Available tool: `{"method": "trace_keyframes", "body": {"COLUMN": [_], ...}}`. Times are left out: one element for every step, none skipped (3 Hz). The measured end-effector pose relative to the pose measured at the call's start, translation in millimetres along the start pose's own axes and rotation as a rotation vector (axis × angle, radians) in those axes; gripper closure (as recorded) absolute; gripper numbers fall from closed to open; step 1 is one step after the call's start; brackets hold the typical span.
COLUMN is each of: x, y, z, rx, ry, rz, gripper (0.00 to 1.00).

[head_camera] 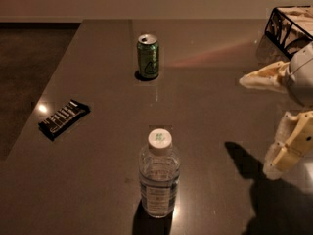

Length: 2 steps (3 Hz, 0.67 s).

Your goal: Knock blue plastic bottle over

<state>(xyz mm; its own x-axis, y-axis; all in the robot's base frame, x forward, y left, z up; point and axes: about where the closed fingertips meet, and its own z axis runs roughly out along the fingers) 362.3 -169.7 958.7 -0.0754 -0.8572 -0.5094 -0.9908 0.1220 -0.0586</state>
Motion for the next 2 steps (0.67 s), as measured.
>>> {"method": "trace_keyframes", "body": {"x": [-26, -52], "y": [30, 46], "z": [24, 52], "rx": [-0.043, -0.068], "ry": [-0.15, -0.264], "rz": [-0.036, -0.047], "gripper": [0.0, 0.0]}}
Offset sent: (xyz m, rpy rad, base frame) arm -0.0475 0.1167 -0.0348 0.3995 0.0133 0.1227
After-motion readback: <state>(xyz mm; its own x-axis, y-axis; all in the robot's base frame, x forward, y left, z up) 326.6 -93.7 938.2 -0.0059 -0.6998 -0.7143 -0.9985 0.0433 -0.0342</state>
